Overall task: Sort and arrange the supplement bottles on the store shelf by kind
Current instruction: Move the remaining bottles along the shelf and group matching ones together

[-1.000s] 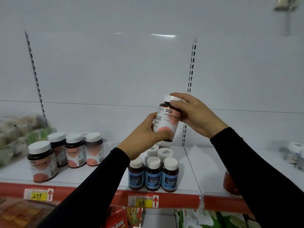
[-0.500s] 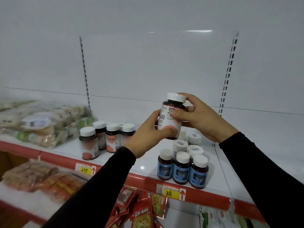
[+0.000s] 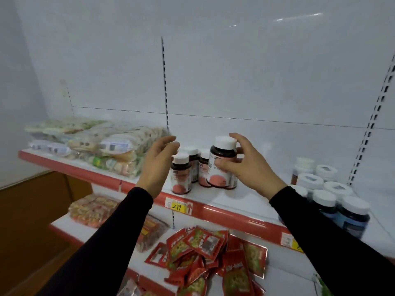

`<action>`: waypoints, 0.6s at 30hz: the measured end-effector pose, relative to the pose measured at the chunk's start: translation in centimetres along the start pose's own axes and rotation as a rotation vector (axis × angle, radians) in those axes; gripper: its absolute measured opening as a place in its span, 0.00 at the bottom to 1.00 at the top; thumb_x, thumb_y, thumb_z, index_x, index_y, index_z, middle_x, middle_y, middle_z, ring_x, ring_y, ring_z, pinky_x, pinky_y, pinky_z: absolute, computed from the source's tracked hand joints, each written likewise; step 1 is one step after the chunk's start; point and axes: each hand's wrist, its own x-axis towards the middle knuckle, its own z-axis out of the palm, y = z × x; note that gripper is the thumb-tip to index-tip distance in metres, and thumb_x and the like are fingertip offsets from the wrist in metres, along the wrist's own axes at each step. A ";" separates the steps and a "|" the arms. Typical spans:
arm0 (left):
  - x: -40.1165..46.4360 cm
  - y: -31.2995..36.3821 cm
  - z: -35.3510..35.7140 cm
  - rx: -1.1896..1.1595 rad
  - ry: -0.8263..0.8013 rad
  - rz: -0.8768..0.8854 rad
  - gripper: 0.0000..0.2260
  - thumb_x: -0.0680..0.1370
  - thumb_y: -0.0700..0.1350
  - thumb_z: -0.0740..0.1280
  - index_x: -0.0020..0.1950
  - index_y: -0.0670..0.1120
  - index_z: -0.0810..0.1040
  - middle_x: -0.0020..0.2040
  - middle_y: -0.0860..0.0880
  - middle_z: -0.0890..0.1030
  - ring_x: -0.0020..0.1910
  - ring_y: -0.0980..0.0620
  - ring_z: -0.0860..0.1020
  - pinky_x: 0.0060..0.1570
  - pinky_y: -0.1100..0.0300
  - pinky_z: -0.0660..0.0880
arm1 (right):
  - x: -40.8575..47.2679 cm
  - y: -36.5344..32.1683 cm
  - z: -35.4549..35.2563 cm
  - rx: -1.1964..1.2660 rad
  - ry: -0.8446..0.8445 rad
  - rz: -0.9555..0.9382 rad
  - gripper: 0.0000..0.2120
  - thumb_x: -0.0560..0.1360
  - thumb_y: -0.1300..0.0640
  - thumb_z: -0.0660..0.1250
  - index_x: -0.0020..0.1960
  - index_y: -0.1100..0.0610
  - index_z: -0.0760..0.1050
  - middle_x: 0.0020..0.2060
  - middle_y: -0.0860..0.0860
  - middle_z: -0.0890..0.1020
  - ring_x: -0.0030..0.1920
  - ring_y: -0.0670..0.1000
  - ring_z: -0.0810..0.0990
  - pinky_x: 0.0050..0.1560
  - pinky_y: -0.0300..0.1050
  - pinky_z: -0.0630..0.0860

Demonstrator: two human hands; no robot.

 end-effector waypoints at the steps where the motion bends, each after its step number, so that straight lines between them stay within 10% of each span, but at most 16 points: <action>1: 0.8 -0.7 -1.1 -0.003 0.001 -0.004 0.13 0.79 0.48 0.65 0.63 0.50 0.78 0.56 0.52 0.81 0.55 0.56 0.80 0.56 0.59 0.75 | 0.2 0.4 1.2 -0.015 0.022 0.014 0.37 0.70 0.51 0.76 0.73 0.44 0.62 0.55 0.43 0.74 0.54 0.45 0.78 0.46 0.34 0.71; 10: 5.9 -7.0 -5.6 0.113 -0.261 -0.137 0.14 0.80 0.55 0.62 0.64 0.51 0.73 0.63 0.49 0.77 0.62 0.50 0.75 0.66 0.48 0.71 | 1.1 2.7 8.2 -0.148 0.176 0.155 0.37 0.69 0.54 0.77 0.73 0.46 0.64 0.64 0.44 0.75 0.62 0.45 0.77 0.61 0.40 0.74; 18: 6.4 -9.2 -4.7 0.101 -0.414 -0.238 0.18 0.81 0.58 0.53 0.55 0.48 0.76 0.56 0.47 0.80 0.56 0.48 0.79 0.63 0.43 0.73 | 0.3 3.2 10.2 -0.146 0.214 0.191 0.33 0.68 0.55 0.76 0.57 0.23 0.66 0.55 0.32 0.80 0.57 0.37 0.79 0.51 0.29 0.75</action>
